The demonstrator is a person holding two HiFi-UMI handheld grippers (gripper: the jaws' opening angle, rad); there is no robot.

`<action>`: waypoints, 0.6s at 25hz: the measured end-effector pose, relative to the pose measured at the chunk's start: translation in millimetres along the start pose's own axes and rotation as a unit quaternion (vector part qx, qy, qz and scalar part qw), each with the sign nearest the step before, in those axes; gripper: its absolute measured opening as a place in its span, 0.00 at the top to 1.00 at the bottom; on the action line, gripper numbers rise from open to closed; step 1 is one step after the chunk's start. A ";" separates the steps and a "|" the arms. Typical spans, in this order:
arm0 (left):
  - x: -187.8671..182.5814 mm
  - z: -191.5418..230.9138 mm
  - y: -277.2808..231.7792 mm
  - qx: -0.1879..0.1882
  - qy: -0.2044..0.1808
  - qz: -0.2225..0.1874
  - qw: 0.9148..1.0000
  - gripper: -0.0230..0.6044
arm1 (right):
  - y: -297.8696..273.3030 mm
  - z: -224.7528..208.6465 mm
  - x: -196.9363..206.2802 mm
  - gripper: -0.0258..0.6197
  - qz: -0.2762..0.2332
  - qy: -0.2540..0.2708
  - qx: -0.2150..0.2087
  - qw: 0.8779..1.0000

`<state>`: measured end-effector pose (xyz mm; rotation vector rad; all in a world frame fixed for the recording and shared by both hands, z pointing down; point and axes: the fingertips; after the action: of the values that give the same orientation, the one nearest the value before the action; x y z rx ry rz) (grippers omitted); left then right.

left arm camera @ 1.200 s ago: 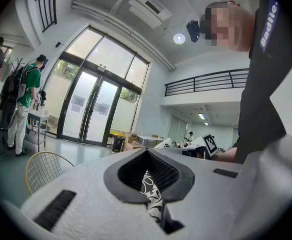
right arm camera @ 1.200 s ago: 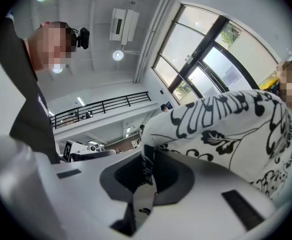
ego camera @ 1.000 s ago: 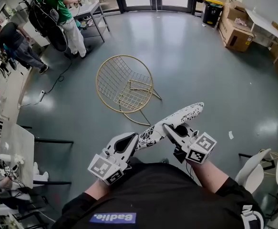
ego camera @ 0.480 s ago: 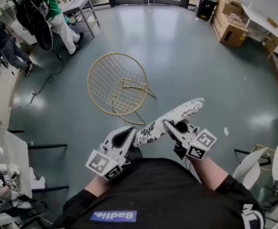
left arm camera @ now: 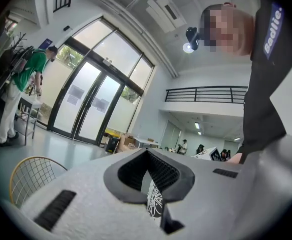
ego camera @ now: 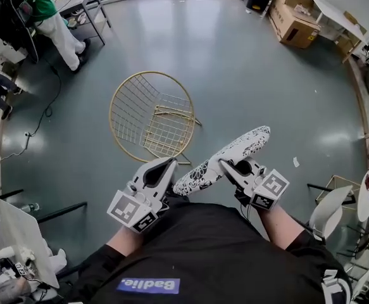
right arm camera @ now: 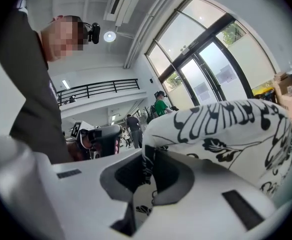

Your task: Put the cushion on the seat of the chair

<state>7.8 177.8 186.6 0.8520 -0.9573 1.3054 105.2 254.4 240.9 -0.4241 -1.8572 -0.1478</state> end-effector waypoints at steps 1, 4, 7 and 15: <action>-2.0 9.5 -1.2 0.005 0.002 0.003 1.000 0.94 | -6.5 -4.2 1.4 0.90 0.000 -0.005 0.007 1.000; -3.8 32.8 -4.2 0.016 0.004 0.014 1.000 0.94 | -24.0 -13.3 6.7 0.90 0.004 -0.016 0.024 1.000; 0.8 44.6 -8.1 0.014 0.010 0.026 1.000 0.94 | -33.9 -19.5 14.8 0.90 0.012 -0.026 0.023 0.999; 19.5 53.8 -40.9 -0.044 0.012 0.040 0.998 0.94 | -40.6 -59.2 43.5 0.90 0.040 -0.045 -0.038 0.997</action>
<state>44.1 132.2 226.1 0.7360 -1.0320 1.3289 131.8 207.8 305.5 -0.5644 -1.9236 -0.1479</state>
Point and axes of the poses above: the fingertips, and each gripper's own axes: y backward along the fingers, z to its left, x out of its underside, and after that the axes turned 4 degrees about y, right-handed
